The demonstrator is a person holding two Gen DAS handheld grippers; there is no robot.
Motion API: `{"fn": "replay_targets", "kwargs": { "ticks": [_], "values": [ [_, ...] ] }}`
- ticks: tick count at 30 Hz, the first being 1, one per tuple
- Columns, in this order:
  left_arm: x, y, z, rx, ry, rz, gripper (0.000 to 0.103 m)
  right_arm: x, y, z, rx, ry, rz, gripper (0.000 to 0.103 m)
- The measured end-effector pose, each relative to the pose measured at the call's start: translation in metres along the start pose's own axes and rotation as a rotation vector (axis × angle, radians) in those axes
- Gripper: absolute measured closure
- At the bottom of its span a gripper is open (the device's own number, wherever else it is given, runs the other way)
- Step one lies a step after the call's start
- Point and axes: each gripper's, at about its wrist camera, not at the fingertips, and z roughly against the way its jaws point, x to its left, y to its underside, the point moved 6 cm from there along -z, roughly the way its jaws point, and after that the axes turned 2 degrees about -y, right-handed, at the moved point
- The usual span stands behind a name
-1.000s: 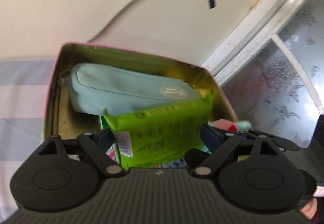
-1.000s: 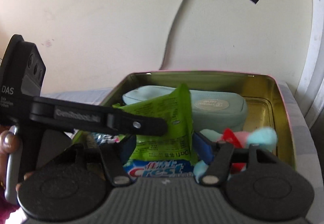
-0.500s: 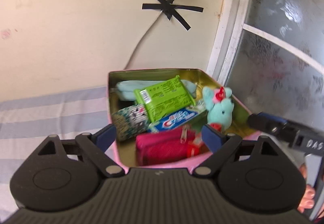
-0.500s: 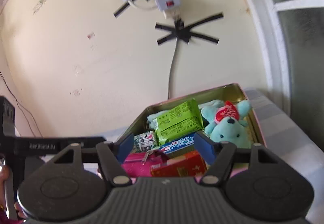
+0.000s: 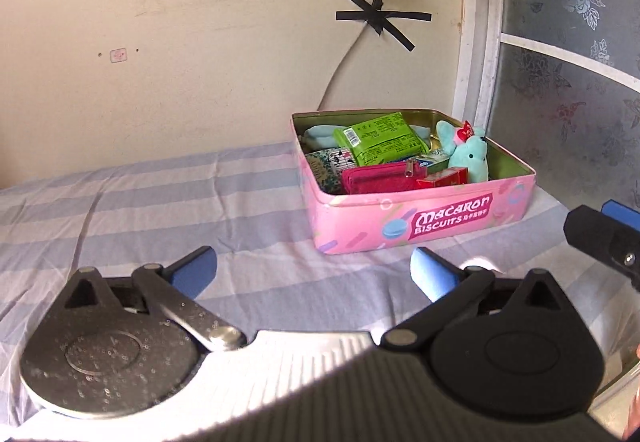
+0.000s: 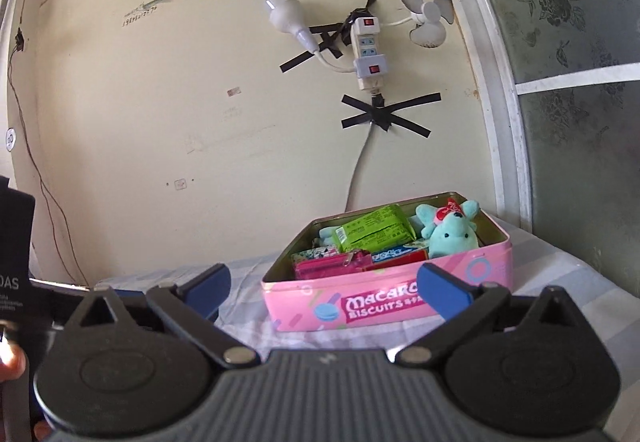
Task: Organize objects
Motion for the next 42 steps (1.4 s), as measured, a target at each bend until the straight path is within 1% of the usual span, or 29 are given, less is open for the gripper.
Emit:
{"fn": "replay_targets", "kwargs": {
  "ticks": [6,10,14,20,23,26,31,39,42],
  "values": [
    [0.006,0.011,0.019,-0.018,-0.062,0.004,0.000,0.013,0.006,0.017,0.018,-0.015,-0.023,0.000],
    [0.006,0.015,0.029,-0.035,-0.083,0.000,0.000,0.014,0.008,0.030,0.004,0.000,-0.045,0.000],
    [0.002,0.019,0.044,-0.056,-0.081,-0.005,0.000,0.015,0.010,0.046,-0.005,-0.007,-0.075,0.000],
    [-0.003,0.022,0.066,-0.096,-0.068,-0.025,0.000,0.021,0.009,0.063,-0.029,0.003,-0.068,0.000],
    [-0.006,0.023,0.068,-0.099,-0.059,-0.037,0.000,0.021,0.010,0.061,-0.033,0.004,-0.084,0.000],
    [-0.007,0.025,0.068,-0.101,-0.072,-0.046,0.000,0.020,0.013,0.057,-0.032,0.012,-0.100,0.000],
    [-0.006,0.028,0.070,-0.103,-0.094,-0.031,0.000,0.019,0.020,0.056,-0.015,0.007,-0.108,0.000],
    [-0.008,0.031,0.070,-0.115,-0.182,-0.055,0.000,0.011,0.023,0.061,-0.032,0.013,-0.148,0.000],
    [-0.010,0.033,0.069,-0.107,-0.194,-0.063,0.000,0.009,0.024,0.061,-0.031,0.016,-0.163,0.000]
  ]
}}
